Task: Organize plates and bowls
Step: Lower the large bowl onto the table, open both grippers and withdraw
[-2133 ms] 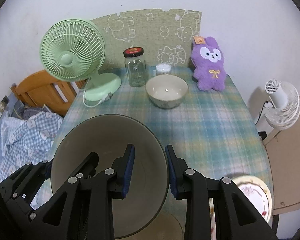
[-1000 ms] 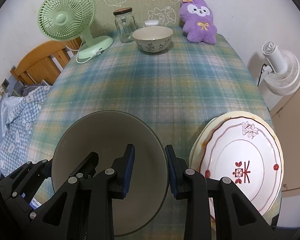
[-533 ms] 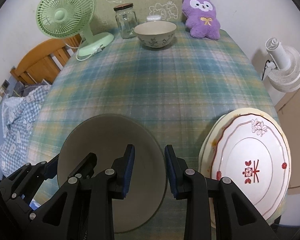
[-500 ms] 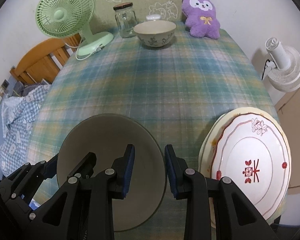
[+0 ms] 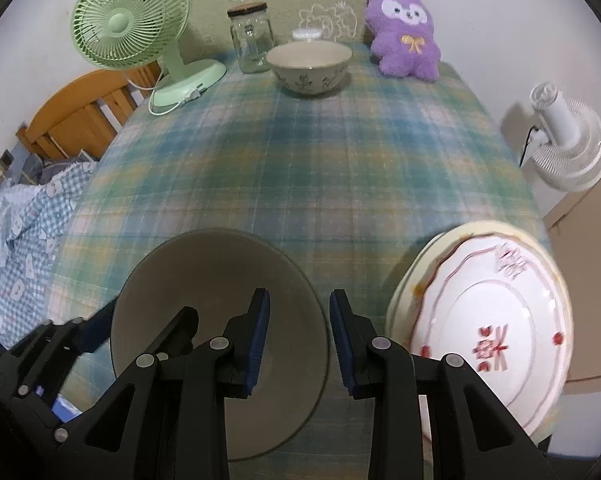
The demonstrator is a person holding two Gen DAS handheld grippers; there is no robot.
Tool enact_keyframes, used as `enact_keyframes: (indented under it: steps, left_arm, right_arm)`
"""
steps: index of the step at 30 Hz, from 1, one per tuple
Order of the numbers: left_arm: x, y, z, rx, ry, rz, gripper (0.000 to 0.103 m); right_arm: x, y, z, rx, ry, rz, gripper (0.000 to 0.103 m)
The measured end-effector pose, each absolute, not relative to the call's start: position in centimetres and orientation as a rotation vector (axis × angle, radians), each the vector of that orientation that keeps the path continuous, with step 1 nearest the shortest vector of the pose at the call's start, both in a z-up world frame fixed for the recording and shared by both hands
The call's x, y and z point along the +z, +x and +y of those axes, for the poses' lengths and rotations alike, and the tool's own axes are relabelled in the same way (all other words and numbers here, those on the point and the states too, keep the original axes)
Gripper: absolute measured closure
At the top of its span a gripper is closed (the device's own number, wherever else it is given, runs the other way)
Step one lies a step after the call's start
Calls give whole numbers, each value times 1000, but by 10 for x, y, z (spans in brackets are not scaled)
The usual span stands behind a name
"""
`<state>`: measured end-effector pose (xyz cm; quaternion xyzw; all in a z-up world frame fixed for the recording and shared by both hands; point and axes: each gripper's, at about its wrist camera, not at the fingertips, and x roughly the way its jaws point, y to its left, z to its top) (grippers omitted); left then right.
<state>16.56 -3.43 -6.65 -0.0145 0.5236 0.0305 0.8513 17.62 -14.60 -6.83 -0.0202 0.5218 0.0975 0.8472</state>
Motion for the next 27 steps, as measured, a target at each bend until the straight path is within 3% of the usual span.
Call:
enact_keyframes:
  steps: [1, 2, 3, 5, 11, 15, 27]
  left_arm:
    - [-63, 166, -33, 65, -38, 1095, 44]
    - [-57, 166, -32, 62, -57, 1090, 35]
    - [-51, 166, -30, 62, -72, 1081, 32]
    - [-40, 167, -29, 65, -75, 1056, 29]
    - [1, 177, -23, 36, -69, 992, 22]
    - [26, 189, -17, 15, -74, 957, 12]
    - [71, 237, -18, -71, -1, 829, 13]
  right_arm:
    - [-63, 176, -148, 208, -38, 1095, 60]
    - [-59, 176, -150, 213, -27, 1090, 45]
    - [-51, 176, -152, 218, -8, 1072, 37]
    - [-37, 173, -154, 216, -3, 1030, 30]
    - [9, 176, -152, 207, 4, 963, 29]
    - [37, 185, -148, 189, 14, 910, 30]
    - [91, 224, -145, 105, 11, 767, 30]
